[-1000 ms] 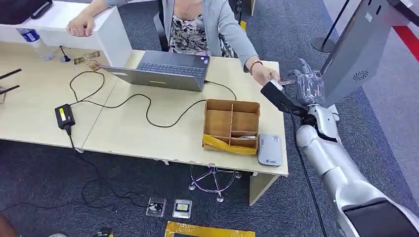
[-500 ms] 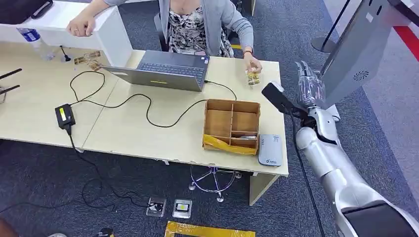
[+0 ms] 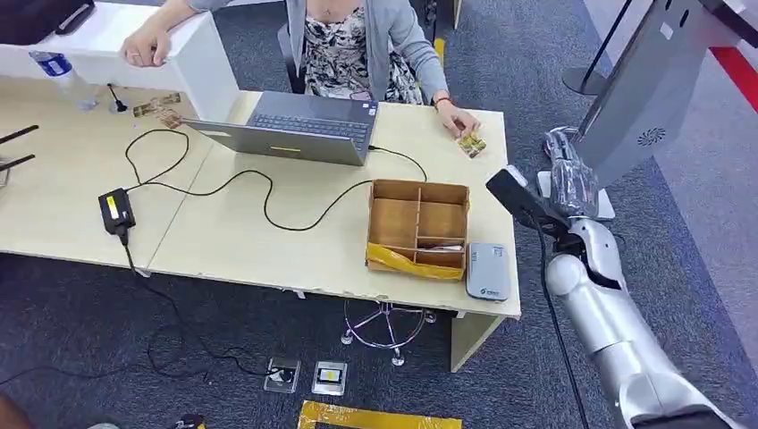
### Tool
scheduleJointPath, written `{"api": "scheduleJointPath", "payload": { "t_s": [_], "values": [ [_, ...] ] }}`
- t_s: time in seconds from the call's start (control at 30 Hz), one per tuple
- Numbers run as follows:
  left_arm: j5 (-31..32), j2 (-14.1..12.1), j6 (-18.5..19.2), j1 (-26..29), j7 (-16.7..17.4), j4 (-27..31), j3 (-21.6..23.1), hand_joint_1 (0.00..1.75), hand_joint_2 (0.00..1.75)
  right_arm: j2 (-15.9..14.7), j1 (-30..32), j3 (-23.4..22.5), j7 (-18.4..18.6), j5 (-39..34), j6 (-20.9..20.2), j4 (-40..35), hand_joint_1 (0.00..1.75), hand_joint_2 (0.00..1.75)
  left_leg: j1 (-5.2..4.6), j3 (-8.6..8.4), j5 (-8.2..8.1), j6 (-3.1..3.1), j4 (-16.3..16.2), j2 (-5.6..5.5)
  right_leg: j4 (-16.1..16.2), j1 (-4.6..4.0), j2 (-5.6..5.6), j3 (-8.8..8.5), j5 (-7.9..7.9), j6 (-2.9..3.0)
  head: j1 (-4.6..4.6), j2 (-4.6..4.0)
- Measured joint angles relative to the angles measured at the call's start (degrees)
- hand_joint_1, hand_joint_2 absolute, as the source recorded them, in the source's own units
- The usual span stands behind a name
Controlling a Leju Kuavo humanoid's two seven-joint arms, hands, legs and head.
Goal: Pass the card to the sensor for recognition and then transmit it.
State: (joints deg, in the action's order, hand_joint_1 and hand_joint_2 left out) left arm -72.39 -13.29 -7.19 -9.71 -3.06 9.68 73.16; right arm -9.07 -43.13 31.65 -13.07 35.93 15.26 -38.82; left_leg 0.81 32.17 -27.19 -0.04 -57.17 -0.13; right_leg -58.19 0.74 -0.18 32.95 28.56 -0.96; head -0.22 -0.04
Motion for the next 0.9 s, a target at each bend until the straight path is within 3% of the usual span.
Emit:
{"api": "scheduleJointPath", "payload": {
  "t_s": [0.33, 0.7, 0.9],
  "values": [
    [0.0, 0.2, 0.0, 0.0, -0.6, 0.0, 0.0, 0.00, 0.00, -1.9, 8.0, 0.9, 9.7, 1.8, -1.6, -14.8, 0.00, 1.75, 0.00, 0.01, -0.03, 0.00, 0.0, 0.00, 0.0, 0.01, 0.00, -0.02, 0.01, 0.00, 0.02, 0.00],
    [-1.2, 0.3, -1.4, -0.1, 0.5, 0.0, 0.0, 0.00, 0.00, -0.9, 14.7, 5.2, 9.5, 3.8, -0.8, -20.7, 0.00, 1.75, 0.01, 0.01, -0.03, 0.00, 0.0, -0.01, 0.0, -0.01, -0.01, -0.01, 0.02, 0.02, 0.00, 0.00],
    [-0.9, 0.3, -1.9, -0.1, 0.6, 0.0, 0.0, 0.00, 0.00, 0.0, 18.2, 7.6, 12.0, 5.6, -0.8, -24.0, 0.00, 1.75, 0.00, 0.02, -0.04, 0.01, 0.0, -0.01, 0.0, -0.01, -0.01, -0.01, 0.03, 0.03, 0.02, 0.00]
  ]
}}
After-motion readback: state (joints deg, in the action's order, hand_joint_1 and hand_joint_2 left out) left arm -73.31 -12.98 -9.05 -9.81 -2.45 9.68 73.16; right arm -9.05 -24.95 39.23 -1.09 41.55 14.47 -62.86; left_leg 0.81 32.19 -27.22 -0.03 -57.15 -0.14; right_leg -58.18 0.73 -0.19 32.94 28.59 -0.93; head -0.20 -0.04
